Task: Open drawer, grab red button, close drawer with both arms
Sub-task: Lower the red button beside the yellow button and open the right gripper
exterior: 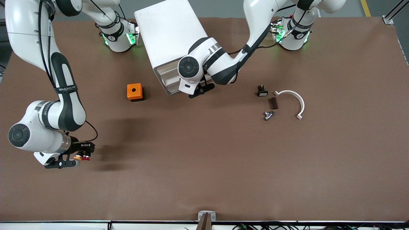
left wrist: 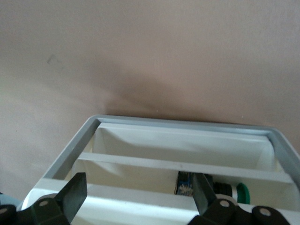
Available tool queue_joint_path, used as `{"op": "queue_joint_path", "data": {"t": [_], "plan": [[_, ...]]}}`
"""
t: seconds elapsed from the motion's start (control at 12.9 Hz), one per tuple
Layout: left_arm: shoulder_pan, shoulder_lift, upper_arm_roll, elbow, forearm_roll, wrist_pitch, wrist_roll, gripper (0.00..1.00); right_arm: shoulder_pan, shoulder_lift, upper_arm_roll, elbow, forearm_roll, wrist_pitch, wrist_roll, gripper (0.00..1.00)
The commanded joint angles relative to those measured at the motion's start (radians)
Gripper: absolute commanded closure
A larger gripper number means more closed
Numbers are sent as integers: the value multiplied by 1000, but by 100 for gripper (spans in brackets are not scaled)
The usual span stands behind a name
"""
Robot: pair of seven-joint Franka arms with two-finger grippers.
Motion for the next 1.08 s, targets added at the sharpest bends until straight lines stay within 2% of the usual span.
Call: {"op": "queue_joint_path", "data": {"t": [0.0,0.31,0.54,0.7,0.77,0.85,1.01], "plan": [[-24,-17,-3,-21,-1,9,-26,0,-13,16,18,-25,-13,59,-9,98],[-23,-17,-20,-18,-2,8,-29,0,-11,43,19,-54,-10,109,-8,98],[-24,-22,-20,-11,2,11,-86,0,-13,67,21,-51,2,122,-3,86],[-1,-42,-5,-10,15,6,-88,0,-14,73,21,-47,7,119,9,52],[37,-68,9,-11,16,6,-85,0,-14,73,21,-45,7,116,11,32],[80,-83,18,-10,22,6,-74,0,-16,69,21,-42,7,116,9,1],[164,-115,23,-5,85,5,-28,0,-31,55,19,-37,6,109,8,0]]}}
